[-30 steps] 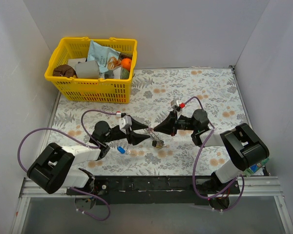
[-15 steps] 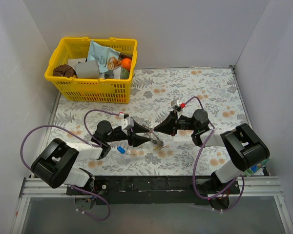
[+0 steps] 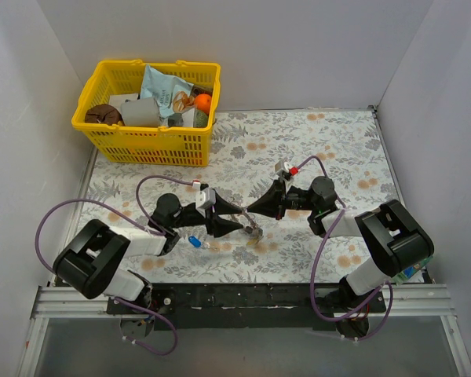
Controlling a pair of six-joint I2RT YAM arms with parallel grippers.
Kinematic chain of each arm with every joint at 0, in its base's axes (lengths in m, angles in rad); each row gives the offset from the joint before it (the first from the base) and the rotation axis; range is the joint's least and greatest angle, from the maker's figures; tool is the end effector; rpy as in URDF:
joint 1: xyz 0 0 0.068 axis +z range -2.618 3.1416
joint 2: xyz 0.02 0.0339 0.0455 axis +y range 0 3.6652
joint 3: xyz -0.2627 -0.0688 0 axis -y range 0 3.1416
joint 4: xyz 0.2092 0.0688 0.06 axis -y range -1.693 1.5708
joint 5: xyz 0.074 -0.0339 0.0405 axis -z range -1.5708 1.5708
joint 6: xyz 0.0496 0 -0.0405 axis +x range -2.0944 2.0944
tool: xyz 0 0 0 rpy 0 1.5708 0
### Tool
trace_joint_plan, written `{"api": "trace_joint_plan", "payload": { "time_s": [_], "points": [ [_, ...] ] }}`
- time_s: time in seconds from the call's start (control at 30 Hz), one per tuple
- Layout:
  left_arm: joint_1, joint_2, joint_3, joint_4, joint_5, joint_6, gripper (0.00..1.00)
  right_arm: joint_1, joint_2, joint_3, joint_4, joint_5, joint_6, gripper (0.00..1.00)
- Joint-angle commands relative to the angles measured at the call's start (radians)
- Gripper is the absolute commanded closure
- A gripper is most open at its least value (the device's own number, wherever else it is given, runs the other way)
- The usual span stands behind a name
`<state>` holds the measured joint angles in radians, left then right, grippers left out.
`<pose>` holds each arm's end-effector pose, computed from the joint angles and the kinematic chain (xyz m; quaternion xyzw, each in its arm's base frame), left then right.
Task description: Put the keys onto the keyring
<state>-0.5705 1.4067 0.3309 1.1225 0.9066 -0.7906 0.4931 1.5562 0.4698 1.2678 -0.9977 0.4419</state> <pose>0.1756 -0.1591 0.2220 0.2467 0.6517 -0.6442 0.3152 0.2145 0.1626 0.2372 -0.3818 0.5525 0.5774 0.4642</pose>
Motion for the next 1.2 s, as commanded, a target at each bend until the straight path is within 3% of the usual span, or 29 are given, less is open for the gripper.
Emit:
{"api": "trace_joint_plan", "payload": {
  "time_s": [0.0,0.8,1.0,1.17],
  "points": [
    [0.006,0.02,0.045,0.033,0.025,-0.012,0.51,0.001,-0.035,-0.005,0.091,-0.012,-0.009,0.99],
    [0.008,0.069,0.079,0.099,-0.028,-0.025,0.51,0.001,-0.054,0.007,0.048,-0.048,-0.032,0.99],
    [0.008,-0.009,0.094,-0.025,-0.063,0.039,0.48,0.001,-0.123,0.02,-0.008,-0.065,-0.008,0.99],
    [0.008,-0.074,0.097,-0.154,-0.098,0.122,0.44,-0.008,-0.153,-0.065,-0.056,-0.004,-0.026,0.99]
  ]
}}
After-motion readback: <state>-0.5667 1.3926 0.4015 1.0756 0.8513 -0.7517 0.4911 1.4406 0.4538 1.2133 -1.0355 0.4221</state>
